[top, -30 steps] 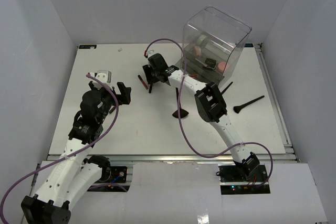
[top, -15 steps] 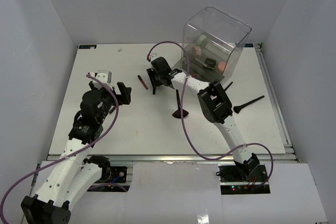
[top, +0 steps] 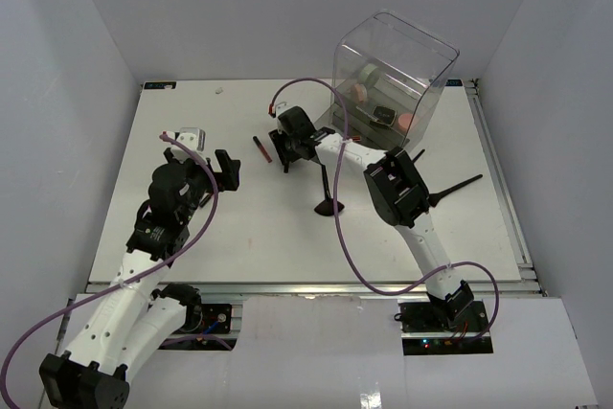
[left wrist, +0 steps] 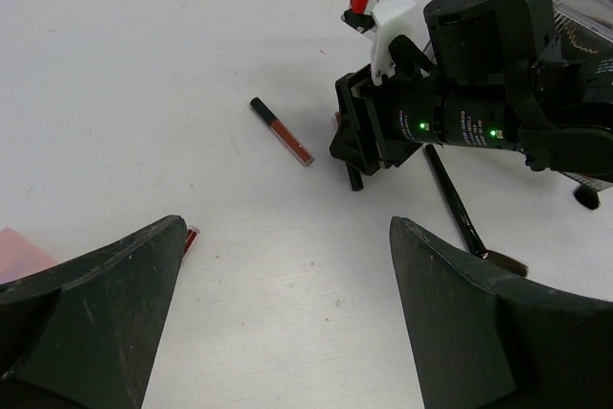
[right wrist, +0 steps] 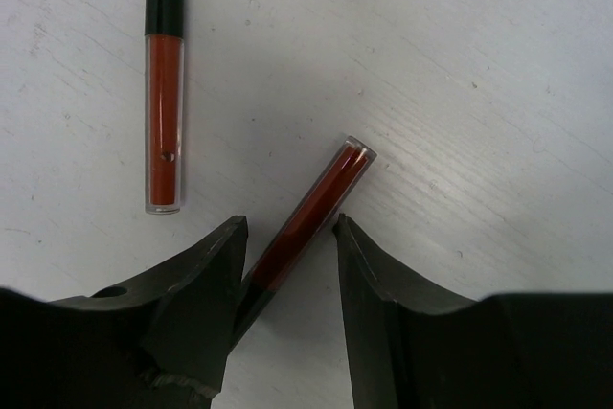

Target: Organize the makeup

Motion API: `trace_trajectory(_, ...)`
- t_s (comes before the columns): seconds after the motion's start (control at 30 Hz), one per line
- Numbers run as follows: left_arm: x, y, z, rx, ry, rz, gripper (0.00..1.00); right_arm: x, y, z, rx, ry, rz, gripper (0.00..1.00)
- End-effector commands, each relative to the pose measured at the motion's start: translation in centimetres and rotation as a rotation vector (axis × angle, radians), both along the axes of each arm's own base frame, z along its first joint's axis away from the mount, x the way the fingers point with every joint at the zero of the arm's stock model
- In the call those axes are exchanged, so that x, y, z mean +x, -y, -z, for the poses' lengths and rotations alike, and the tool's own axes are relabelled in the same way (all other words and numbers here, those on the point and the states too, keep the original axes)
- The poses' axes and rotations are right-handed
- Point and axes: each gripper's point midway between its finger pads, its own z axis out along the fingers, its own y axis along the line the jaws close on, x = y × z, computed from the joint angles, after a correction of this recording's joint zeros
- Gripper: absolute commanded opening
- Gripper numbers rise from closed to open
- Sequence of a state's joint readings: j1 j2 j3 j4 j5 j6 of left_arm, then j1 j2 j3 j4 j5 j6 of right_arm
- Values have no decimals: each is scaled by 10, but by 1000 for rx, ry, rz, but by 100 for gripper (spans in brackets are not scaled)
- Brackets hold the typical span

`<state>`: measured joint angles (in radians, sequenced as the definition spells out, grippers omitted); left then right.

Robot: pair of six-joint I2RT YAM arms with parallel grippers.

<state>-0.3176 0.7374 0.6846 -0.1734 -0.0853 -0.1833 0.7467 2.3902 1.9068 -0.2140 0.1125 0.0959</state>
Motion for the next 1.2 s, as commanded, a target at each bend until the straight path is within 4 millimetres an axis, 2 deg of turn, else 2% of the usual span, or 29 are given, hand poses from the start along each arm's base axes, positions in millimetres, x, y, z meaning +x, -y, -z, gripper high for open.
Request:
trace_trajectory(0.0, 0, 2, -4, -1, 12, 12, 98, -21, 10, 1, -51, -59, -45, 55)
trace_trajectory(0.1, 0, 2, -4, 0, 10, 14, 98, -19, 6, -20, -34, -21, -79, 62)
trace_trajectory(0.17, 1, 2, -3, 1, 8, 12, 98, -18, 5, -35, -25, 5, -100, 64)
trace_trajectory(0.27, 0, 2, -4, -2, 9, 14, 98, -17, 4, -84, -1, 98, -155, 66)
trace_trajectory(0.37, 1, 3, -4, -3, 9, 17, 98, -25, 9, -108, -8, 145, -214, 66)
trace_trajectory(0.5, 0, 5, -4, -8, 11, 29, 98, -54, 11, -134, -2, 158, -392, 66)
trace_trajectory(0.57, -1, 9, -3, -17, 7, 48, 98, -82, 14, -148, -1, 163, -566, 66)
trace_trajectory(0.67, -3, 25, -1, -43, 1, 129, 98, -122, 34, -178, 16, 231, -746, 67)
trace_trajectory(0.73, -3, 33, 2, -55, -16, 171, 98, -135, 49, -204, 27, 317, -770, 69)
trace_trajectory(0.8, -2, 36, 4, -61, -27, 183, 98, -144, 65, -203, 13, 337, -767, 70)
trace_trajectory(0.83, -2, 37, 5, -65, -30, 189, 98, -146, 71, -209, 15, 354, -759, 70)
trace_trajectory(0.9, -2, 43, 8, -79, -44, 216, 98, -145, 83, -207, 13, 347, -727, 68)
trace_trajectory(1.0, -4, 61, 16, -114, -83, 308, 98, -142, 101, -211, -4, 368, -684, 67)
trace_trajectory(1.03, -6, 72, 20, -141, -117, 363, 97, -139, 112, -224, -4, 403, -659, 67)
trace_trajectory(1.17, -5, 87, 25, -194, -169, 421, 92, -133, 142, -242, 21, 457, -632, 68)
